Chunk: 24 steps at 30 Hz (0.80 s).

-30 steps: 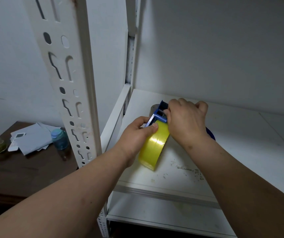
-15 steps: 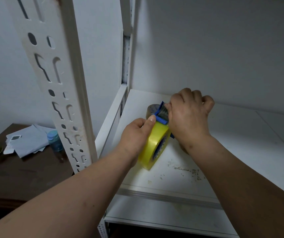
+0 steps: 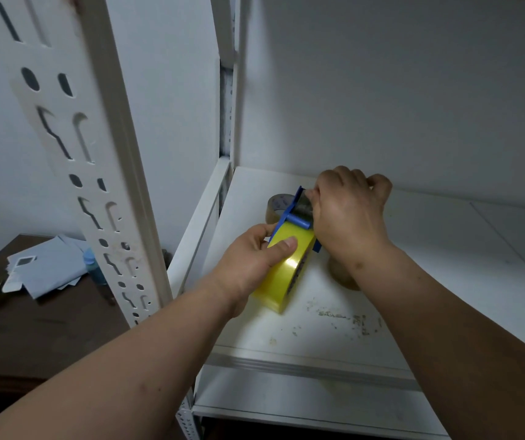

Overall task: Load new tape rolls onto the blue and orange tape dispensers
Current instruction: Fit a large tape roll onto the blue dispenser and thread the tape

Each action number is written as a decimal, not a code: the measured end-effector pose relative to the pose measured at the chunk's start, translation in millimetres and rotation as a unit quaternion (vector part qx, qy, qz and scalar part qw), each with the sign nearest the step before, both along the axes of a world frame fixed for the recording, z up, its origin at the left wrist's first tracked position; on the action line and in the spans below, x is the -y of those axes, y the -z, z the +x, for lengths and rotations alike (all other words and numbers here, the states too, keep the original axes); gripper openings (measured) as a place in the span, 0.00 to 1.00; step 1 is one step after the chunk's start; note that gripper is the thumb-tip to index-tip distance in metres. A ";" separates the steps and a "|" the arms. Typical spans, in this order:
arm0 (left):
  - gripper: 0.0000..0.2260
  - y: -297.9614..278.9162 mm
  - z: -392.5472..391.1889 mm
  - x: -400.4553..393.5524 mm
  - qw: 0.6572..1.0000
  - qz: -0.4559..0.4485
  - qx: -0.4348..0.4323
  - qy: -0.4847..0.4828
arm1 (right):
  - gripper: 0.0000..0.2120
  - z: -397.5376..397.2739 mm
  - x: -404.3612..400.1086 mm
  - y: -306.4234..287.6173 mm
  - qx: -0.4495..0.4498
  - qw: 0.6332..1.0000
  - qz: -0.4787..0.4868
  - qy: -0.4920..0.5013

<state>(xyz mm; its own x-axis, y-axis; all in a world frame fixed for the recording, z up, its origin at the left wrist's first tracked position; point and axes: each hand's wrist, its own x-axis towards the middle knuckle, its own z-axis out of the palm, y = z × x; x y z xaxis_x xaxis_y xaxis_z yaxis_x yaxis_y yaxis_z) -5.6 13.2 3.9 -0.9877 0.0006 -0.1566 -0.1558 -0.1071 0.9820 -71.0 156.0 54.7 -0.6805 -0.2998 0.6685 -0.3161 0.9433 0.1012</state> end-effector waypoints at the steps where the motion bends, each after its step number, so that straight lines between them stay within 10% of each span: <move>1: 0.13 -0.3 -0.6 -2.2 1.000 -0.003 -0.003 -0.012 | 0.09 0.1 -0.5 -2.1 -0.004 1.000 -0.008 -0.002; 15: 0.16 -11.0 -14.4 -11.1 0.993 -0.095 0.001 -0.072 | 0.11 -13.9 -10.6 -17.5 0.035 0.997 -0.061 0.016; 24: 0.09 -9.5 -11.0 -7.8 0.999 0.006 0.043 0.022 | 0.09 -17.0 -15.9 -19.8 0.068 0.996 -0.059 -0.012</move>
<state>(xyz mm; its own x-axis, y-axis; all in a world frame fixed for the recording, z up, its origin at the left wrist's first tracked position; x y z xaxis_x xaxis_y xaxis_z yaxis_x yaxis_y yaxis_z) -16.6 21.0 13.4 -0.9698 0.0453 -0.2398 -0.2434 -0.1093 0.9637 -88.0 171.9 74.6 -0.7609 -0.2423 0.6019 -0.3424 0.9379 -0.0553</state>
